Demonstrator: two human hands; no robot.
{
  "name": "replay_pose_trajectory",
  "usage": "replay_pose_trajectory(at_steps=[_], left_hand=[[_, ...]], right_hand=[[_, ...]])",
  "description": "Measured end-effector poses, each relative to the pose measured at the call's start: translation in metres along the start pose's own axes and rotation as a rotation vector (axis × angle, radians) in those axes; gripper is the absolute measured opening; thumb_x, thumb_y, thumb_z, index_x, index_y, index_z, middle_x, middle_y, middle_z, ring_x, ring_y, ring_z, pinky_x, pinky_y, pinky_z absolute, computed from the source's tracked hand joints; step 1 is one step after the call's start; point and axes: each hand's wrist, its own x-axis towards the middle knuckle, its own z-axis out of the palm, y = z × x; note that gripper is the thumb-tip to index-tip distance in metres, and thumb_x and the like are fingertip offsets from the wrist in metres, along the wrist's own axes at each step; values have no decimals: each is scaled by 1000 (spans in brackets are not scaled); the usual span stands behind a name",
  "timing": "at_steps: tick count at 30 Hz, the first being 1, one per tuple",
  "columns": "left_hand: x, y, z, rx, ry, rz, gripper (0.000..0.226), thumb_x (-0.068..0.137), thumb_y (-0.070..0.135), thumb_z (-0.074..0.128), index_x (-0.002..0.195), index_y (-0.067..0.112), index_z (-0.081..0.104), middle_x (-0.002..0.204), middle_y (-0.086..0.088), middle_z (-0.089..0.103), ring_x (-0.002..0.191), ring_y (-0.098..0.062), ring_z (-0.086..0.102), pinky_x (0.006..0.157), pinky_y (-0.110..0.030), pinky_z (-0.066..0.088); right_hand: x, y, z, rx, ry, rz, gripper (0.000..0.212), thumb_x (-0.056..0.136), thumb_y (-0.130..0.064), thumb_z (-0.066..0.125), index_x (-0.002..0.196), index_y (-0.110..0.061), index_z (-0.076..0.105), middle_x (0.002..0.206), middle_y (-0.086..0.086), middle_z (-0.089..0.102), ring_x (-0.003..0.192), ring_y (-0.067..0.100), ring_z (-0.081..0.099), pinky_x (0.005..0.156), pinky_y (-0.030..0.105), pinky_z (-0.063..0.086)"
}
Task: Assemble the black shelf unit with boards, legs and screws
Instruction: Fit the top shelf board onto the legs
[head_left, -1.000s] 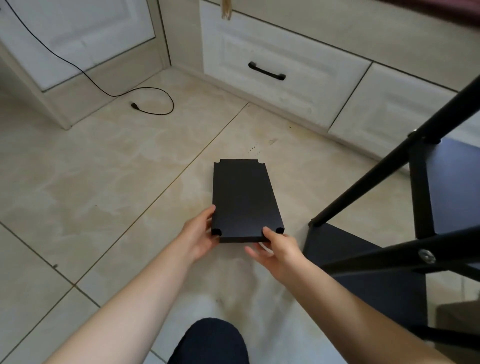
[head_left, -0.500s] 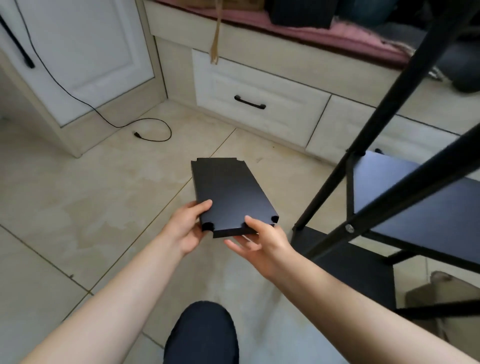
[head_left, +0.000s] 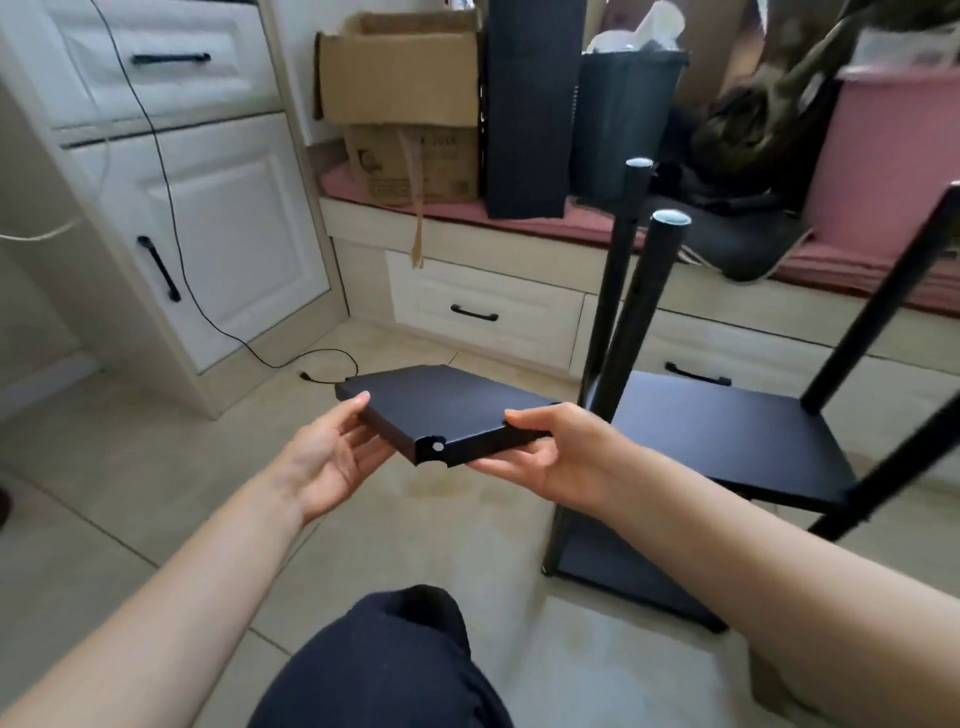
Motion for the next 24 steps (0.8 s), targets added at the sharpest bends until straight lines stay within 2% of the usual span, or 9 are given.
replay_pose_trajectory(at_steps=[3,6,10,12,14,17,19,21,24], left_hand=[[-21,17,5,3,43,60,26,104,23,52,121,4,56,95,-12,72,68,-21,76,58,-29,62],[-39,31,12,-15,53,68,33,104,27,52,126,3,52,105,-16,67,67,-23,76,56,-30,62],[-59,42,25,8,18,35,39,104,33,52,127,1,53,98,-18,71,71,-26,76,61,-36,63],[-68,43,32,18,-21,-14,45,104,36,51,126,-4,55,95,-20,74,75,-29,77,58,-36,63],[-74,44,40,36,-52,-53,50,104,39,49,125,-6,56,95,-20,75,76,-29,77,60,-35,63],[-80,45,52,71,-65,-125,53,104,43,48,126,-4,56,104,-20,73,75,-28,77,62,-24,60],[-81,43,61,93,-96,-148,56,104,45,47,127,-6,54,112,-21,69,75,-27,77,60,-31,63],[-83,40,72,175,-136,-152,56,102,45,49,126,-5,56,111,-22,69,72,-25,76,56,-33,63],[-86,39,90,316,-184,-149,53,94,44,58,124,0,59,106,-20,72,73,-24,76,52,-30,61]], right_hand=[[-35,-8,0,-13,-52,-13,33,95,7,48,128,1,45,117,31,62,89,49,70,59,58,58],[-69,-16,-4,-43,-91,-28,23,93,8,49,116,4,50,108,31,67,90,49,69,61,57,59],[-114,-30,-20,-123,-123,-39,15,92,6,50,107,7,48,102,32,69,90,48,70,63,55,60],[-135,-40,-31,-183,-118,-45,13,93,3,50,105,3,47,92,29,71,86,46,71,65,54,60],[-151,-52,-44,-265,-101,-62,22,92,2,53,113,1,47,93,25,70,85,43,72,64,50,61],[-174,-71,-68,-369,-104,-71,47,83,0,60,128,-3,46,104,25,67,89,42,72,66,45,60],[-192,-84,-84,-472,-118,-77,59,79,0,64,135,-5,46,108,25,68,91,42,71,71,45,60],[-210,-97,-95,-552,-122,-100,61,77,-3,66,135,-8,49,111,25,67,91,41,71,72,44,60],[-233,-115,-105,-568,-109,-135,57,72,-7,67,128,-7,55,100,23,70,80,36,73,67,41,60]])
